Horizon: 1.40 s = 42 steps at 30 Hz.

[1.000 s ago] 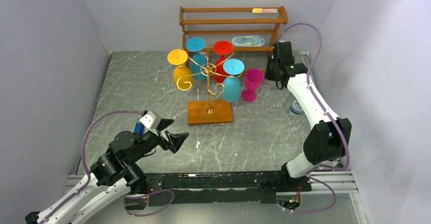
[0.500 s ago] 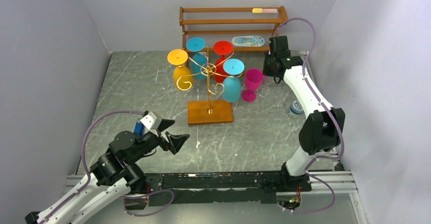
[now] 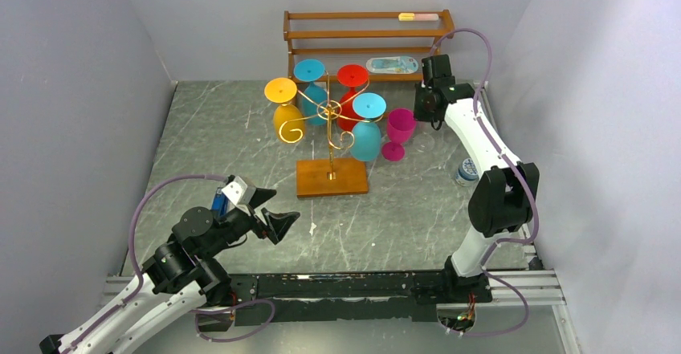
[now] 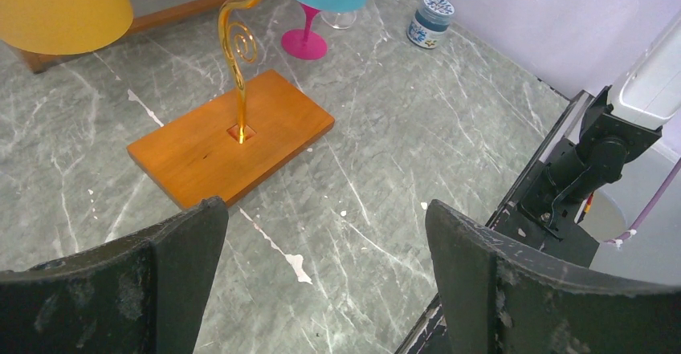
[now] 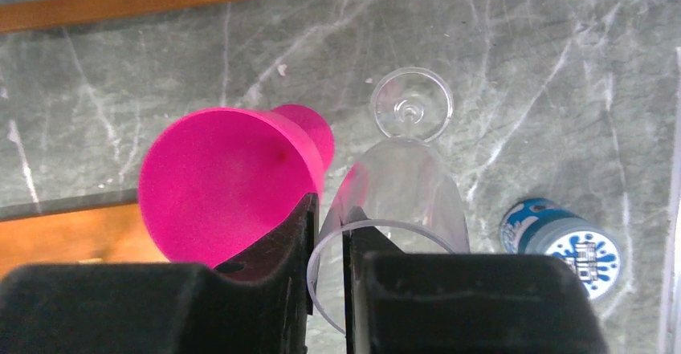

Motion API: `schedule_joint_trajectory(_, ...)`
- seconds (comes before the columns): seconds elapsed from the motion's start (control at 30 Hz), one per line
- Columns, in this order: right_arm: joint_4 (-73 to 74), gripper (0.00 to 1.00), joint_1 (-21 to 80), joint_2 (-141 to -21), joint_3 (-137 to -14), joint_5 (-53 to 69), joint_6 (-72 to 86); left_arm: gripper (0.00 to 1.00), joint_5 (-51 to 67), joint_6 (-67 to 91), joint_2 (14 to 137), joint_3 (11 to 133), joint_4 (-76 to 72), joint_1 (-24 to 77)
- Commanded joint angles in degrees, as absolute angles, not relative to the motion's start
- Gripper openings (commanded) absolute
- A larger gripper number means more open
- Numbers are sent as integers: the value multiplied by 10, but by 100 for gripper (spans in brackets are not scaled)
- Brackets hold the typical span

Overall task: Take the wine glass off the wine glass rack
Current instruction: Place the wine glass at the center of the board.

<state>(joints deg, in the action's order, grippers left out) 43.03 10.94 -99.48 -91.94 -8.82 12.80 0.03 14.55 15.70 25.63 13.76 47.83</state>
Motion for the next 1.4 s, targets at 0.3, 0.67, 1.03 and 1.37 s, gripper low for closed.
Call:
schedule_joint_trajectory(0.3, 445, 3, 106, -971, -920, -77, 123, 97, 1, 135, 188, 273, 147, 476)
schedule_joint_trajectory(0.67, 447, 2, 97, -962, -913, -50, 134, 97, 9, 130, 193, 274, 143, 476)
schedule_joint_trajectory(1.03, 433, 14, 85, -966, -889, -17, 141, 97, 20, 128, 182, 267, 134, 476)
schedule_joint_trajectory(1.37, 432, 17, 70, -952, -906, -2, 145, 97, 27, 128, 188, 269, 133, 476)
